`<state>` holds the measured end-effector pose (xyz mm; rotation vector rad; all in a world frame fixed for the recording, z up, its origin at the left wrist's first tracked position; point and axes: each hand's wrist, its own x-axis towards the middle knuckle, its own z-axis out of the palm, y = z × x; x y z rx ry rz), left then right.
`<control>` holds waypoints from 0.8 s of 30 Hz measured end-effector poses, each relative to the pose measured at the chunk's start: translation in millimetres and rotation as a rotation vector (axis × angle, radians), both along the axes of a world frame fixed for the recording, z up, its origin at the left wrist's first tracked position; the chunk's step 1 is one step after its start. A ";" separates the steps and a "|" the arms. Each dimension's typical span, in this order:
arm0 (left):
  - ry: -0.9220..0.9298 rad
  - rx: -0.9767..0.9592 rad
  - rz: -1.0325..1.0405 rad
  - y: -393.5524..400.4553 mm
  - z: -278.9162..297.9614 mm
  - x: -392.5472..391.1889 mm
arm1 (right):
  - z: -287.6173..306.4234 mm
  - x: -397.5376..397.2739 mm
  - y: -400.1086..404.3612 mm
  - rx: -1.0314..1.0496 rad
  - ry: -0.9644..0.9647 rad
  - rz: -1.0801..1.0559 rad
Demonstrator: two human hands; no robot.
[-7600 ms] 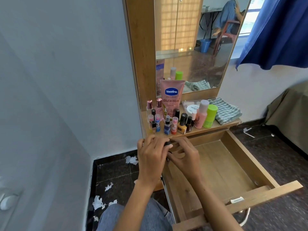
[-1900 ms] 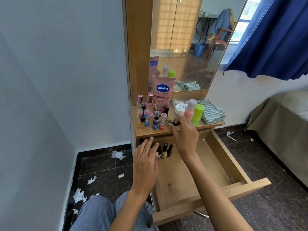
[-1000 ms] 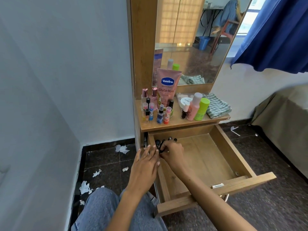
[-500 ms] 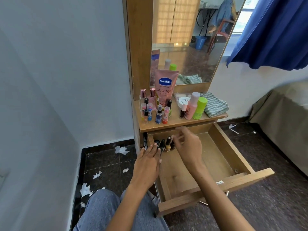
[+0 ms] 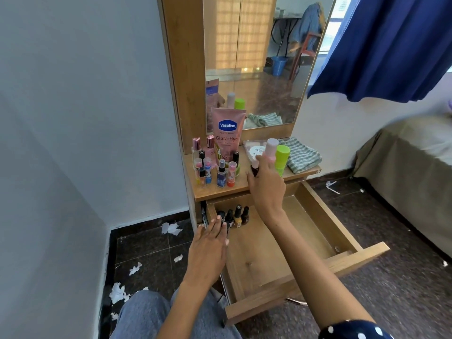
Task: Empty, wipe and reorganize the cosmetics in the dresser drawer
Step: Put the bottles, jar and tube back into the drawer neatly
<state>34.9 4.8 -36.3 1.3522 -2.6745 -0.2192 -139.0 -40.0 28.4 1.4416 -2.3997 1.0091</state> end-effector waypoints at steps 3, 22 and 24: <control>-0.002 0.007 0.004 0.6 -1.3 0.2 | -4.2 0.0 -0.1 -0.127 0.116 0.046; 0.109 0.056 -0.005 0.3 -2.3 5.0 | -50.8 14.4 66.4 0.090 -0.201 0.216; 0.114 0.064 0.000 0.7 -1.5 4.9 | -62.5 18.8 64.2 0.153 -0.207 0.228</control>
